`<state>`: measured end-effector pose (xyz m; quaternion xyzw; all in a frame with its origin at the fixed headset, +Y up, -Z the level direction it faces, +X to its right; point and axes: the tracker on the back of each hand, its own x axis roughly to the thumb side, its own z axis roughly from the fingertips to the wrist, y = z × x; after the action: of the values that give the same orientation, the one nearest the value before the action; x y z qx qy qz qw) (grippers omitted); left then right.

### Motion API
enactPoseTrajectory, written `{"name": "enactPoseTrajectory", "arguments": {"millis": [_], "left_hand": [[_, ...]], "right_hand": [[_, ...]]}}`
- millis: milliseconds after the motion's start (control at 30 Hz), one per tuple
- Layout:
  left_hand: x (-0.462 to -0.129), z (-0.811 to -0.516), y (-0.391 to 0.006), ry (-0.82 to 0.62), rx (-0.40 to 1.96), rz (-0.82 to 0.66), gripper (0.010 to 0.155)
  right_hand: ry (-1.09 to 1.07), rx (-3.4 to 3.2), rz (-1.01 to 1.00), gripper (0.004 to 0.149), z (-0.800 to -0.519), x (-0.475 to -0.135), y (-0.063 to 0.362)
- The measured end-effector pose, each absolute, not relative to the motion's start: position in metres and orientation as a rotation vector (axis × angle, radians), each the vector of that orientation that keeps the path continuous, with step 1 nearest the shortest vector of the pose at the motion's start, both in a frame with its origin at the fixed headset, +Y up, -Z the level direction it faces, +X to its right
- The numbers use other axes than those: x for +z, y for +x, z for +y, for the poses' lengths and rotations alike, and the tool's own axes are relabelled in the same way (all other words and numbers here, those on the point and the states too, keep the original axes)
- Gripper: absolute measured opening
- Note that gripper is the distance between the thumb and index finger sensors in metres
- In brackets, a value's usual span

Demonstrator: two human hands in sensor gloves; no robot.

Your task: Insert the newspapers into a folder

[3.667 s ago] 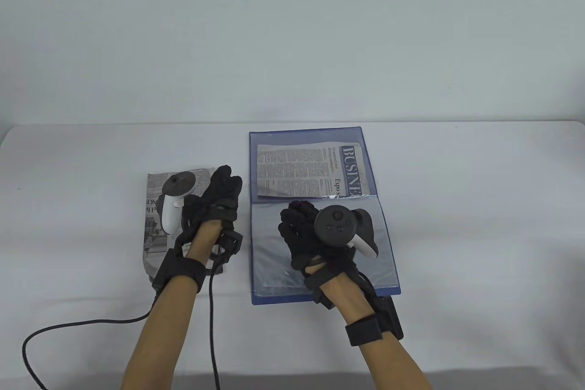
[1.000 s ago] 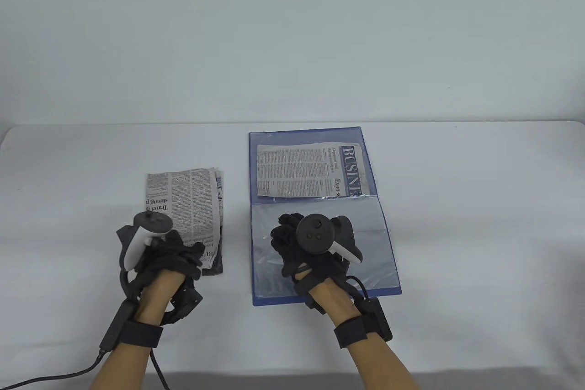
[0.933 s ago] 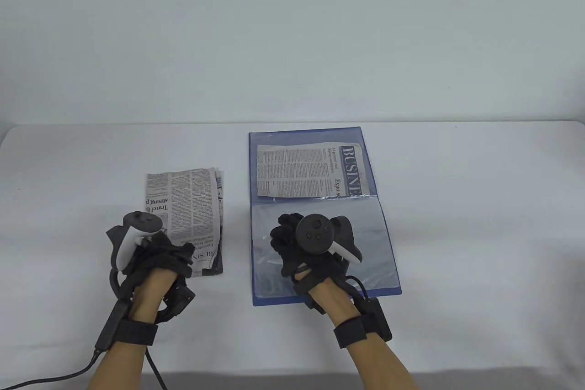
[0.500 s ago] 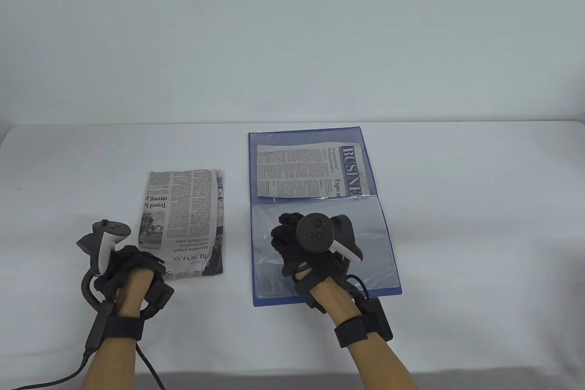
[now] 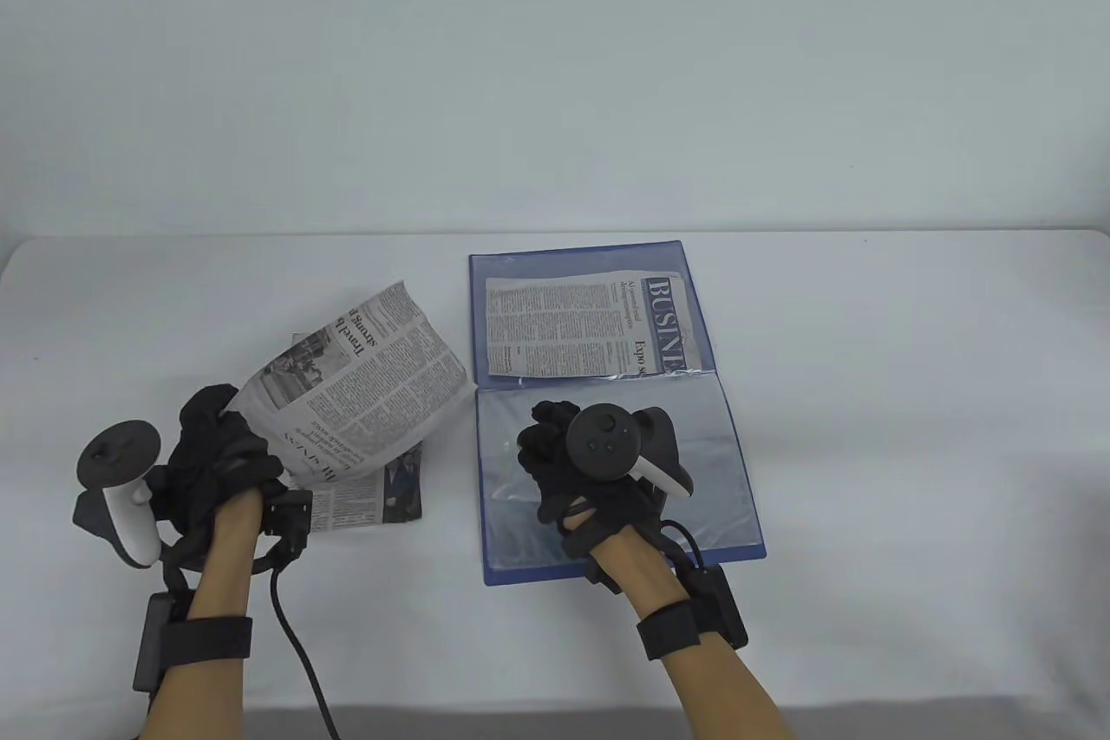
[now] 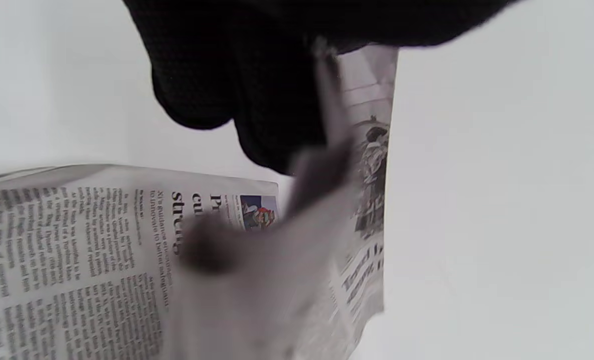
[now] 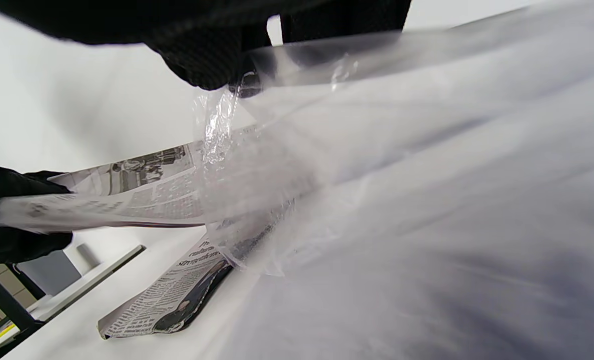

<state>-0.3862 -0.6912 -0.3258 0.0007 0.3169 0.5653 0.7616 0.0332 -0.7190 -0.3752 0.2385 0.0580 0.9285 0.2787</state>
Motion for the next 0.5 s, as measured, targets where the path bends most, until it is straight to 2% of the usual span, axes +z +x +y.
{"name": "enactPoseTrajectory", "arguments": {"millis": [200,500], "left_hand": [[-0.319,-0.683,-0.404,-0.071,1.275,0.718,0.044],[-0.321,-0.694,-0.405,-0.277,1.352,0.685,0.044]], "right_hand": [[0.633,2.485,0.154,0.035,-0.719,-0.376,0.033],[0.632,2.484,0.158,0.035,-0.719,-0.376,0.034]]}}
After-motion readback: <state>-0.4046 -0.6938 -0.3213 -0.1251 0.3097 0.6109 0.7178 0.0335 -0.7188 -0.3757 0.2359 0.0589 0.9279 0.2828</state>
